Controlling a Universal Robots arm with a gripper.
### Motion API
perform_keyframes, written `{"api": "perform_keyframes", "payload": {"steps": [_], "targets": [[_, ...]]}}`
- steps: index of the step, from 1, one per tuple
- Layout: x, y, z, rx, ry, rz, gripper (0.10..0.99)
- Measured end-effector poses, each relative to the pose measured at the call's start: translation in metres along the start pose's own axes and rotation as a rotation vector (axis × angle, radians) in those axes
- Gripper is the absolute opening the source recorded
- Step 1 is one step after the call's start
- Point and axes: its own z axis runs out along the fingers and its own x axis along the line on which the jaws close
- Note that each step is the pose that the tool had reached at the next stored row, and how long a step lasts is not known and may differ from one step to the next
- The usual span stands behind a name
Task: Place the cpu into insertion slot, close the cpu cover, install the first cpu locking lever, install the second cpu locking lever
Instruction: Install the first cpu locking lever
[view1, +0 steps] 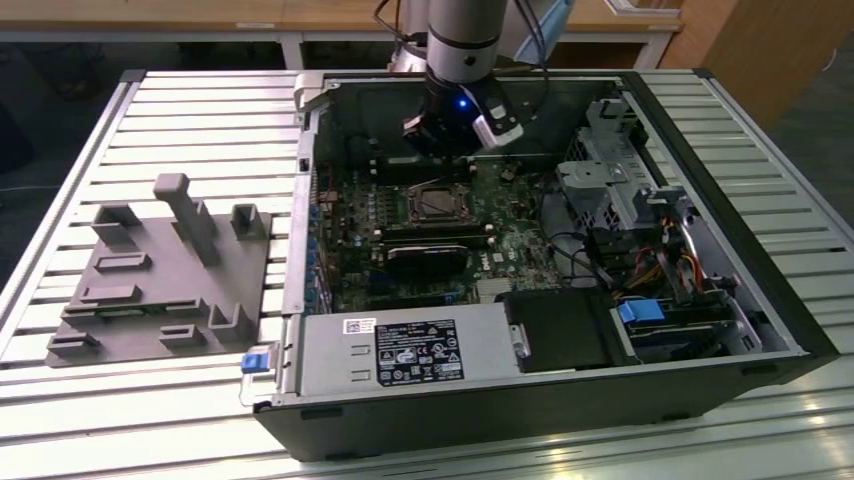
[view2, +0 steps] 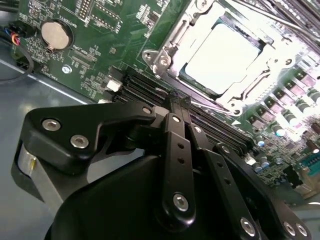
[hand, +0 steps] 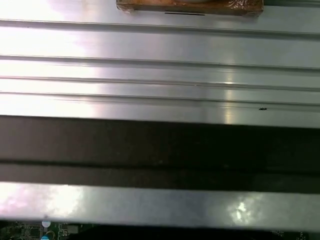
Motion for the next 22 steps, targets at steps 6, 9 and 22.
{"api": "perform_keyframes", "payload": {"steps": [6,9,22], "targets": [[-0.0010,-0.0006,0.0065,0.000,-0.0001,0.001,0.106],[-0.0010,-0.0009,0.0095,0.000,-0.0001,0.001,0.106],[-0.0014,-0.0012,0.0130,0.005,0.0001,0.001,0.106]]}}
